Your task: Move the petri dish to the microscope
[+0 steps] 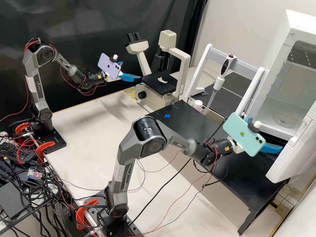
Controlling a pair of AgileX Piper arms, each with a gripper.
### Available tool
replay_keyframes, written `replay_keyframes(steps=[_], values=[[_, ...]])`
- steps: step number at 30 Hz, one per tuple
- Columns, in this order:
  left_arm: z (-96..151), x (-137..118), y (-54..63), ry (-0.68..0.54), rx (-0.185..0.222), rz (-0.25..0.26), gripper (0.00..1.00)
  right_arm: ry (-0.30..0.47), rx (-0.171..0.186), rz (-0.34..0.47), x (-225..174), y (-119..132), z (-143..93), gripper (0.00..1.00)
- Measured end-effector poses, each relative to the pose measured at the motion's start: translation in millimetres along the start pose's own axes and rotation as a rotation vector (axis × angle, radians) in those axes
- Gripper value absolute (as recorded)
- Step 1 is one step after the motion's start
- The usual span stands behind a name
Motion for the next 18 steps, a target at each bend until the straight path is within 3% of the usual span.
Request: replay_keyframes(steps=[2,11,18], values=[[0.0,0.0,0.0,0.0,0.0,0.0,1.0,-0.003,0.02,0.014,14.4,3.2,-4.1,1.0],[0.0,0.0,0.0,0.0,0.0,0.0,1.0,0.028,0.023,0.009,78.6,1.9,-26.8,1.0],[0.0,0.0,0.0,0.0,0.0,0.0,1.0,0.043,-0.027,-0.031,122.4,-12.4,-34.8,1.0]])
